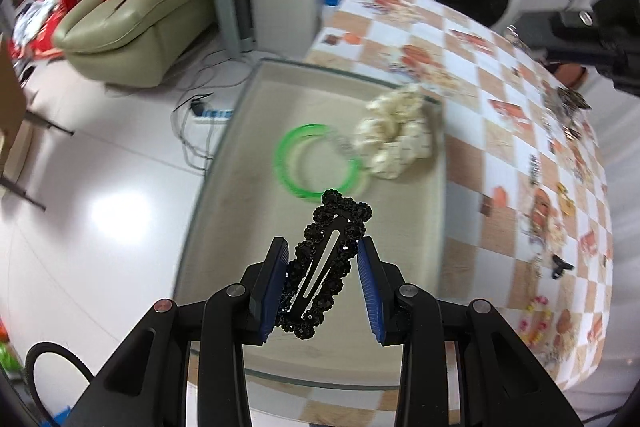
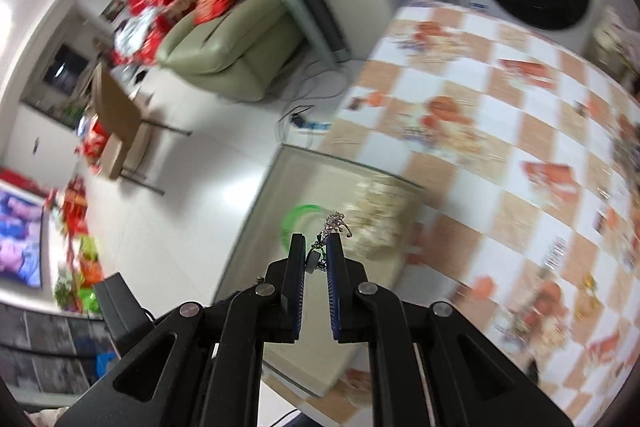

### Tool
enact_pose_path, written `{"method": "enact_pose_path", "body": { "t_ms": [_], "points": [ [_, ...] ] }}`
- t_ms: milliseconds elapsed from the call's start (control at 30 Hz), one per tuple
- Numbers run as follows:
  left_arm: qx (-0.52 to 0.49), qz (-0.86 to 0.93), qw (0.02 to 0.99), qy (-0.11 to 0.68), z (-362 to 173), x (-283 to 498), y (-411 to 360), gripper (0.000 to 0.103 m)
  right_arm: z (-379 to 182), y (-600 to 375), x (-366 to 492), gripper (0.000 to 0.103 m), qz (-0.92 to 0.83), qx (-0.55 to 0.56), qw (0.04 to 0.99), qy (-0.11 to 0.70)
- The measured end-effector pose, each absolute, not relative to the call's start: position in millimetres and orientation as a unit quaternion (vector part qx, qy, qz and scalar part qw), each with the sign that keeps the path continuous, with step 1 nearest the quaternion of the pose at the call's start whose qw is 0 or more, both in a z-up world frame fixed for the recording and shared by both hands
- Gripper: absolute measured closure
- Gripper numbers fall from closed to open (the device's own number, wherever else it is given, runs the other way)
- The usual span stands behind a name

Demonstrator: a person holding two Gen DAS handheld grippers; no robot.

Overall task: Organize jewelry
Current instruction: 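Carry the black clip and silver charm to the tray and release both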

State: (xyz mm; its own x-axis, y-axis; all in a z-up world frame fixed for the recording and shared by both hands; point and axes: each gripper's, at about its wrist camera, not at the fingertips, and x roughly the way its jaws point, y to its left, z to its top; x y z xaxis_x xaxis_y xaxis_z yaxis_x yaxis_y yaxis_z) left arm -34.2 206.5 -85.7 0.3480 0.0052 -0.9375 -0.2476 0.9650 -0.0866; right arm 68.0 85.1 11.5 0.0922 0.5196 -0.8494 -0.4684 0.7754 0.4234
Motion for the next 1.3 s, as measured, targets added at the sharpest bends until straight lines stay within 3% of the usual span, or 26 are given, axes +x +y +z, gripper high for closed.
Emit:
{"method": "enact_pose_path", "body": {
  "t_ms": [267,633,1033,1100,1133,1167,1300],
  "points": [
    [-0.12,0.128,0.803,0.569,-121.9,-36.4,237.6,0.062,-49.5,155.6,65.2,0.092,0.371,-0.013,0.7,0.611],
    [-0.116,0.156,0.796,0.574,-155.4,-28.1,247.5,0.062,-135.5,179.5,74.3,0.092,0.345,-0.017,0.672,0.655],
    [-0.097,0.167,0.79,0.582,-163.9,-23.9,248.0,0.062,-147.7,186.4,90.5,0.091,0.329,-0.035,0.683,0.651],
    [-0.092,0.169,0.79,0.582,-164.3,-23.1,246.7,0.058,-148.9,185.0,92.1,0.091,0.329,-0.032,0.682,0.652],
    [-0.091,0.17,0.79,0.582,-164.2,-23.7,246.2,0.045,-148.8,184.4,92.9,0.091,0.33,-0.03,0.681,0.653],
    [-0.09,0.171,0.791,0.58,-163.6,-24.5,245.7,0.038,-149.8,183.9,94.0,0.091,0.33,-0.03,0.68,0.654],
    [-0.085,0.169,0.791,0.582,-162.1,-25.8,242.2,0.038,-150.7,182.7,94.4,0.085,0.333,-0.021,0.675,0.658]
  ]
}}
